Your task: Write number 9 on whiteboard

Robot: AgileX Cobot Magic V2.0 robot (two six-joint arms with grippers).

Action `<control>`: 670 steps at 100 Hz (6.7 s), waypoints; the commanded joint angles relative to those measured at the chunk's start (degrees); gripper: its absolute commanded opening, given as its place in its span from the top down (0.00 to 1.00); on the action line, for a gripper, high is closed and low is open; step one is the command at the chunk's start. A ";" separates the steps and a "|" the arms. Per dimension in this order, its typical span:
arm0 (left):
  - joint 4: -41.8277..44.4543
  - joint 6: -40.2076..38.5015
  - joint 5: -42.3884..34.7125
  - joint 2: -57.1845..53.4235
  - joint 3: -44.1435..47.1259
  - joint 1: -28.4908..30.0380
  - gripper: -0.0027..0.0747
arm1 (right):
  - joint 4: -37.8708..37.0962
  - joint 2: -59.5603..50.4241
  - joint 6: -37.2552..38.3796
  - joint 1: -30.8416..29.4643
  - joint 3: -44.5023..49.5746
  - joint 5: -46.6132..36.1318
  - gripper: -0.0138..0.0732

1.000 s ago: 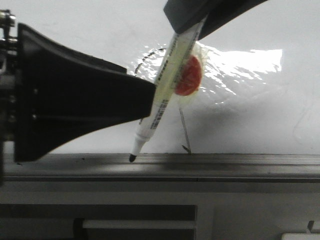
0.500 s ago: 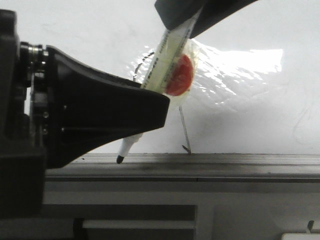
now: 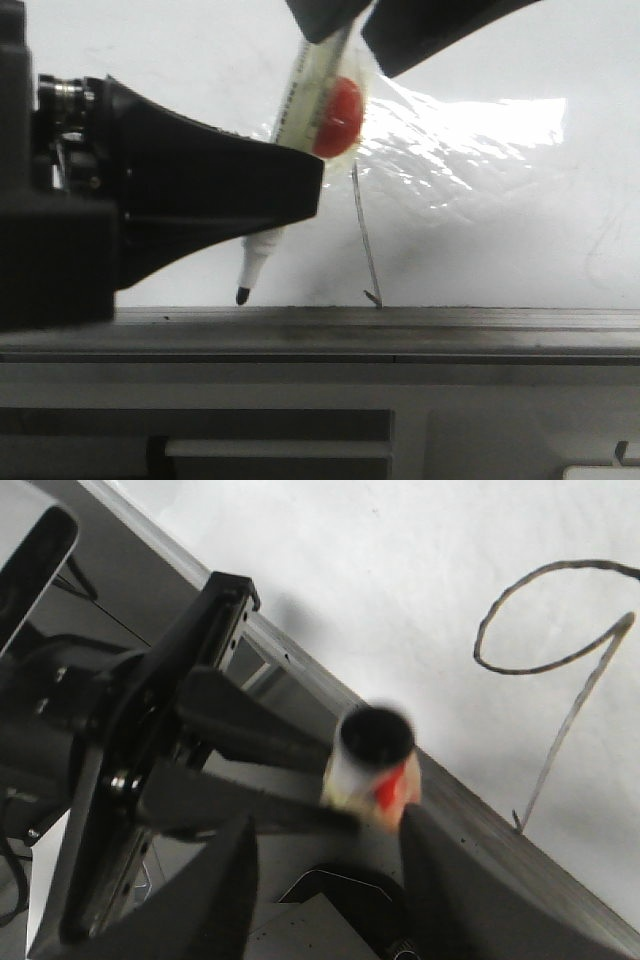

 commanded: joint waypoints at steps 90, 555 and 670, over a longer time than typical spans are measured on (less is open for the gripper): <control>-34.11 -0.04 4.77 0.26 -0.40 -0.16 0.99 | 2.04 -1.22 -0.10 0.13 -1.67 1.29 0.43; -16.03 17.36 55.72 -72.74 20.17 47.04 0.99 | -15.70 -61.77 -0.22 0.13 39.96 -20.84 0.91; -16.03 17.36 55.72 -72.74 20.17 47.04 0.99 | -20.86 -61.77 5.29 -49.82 56.64 -39.84 0.91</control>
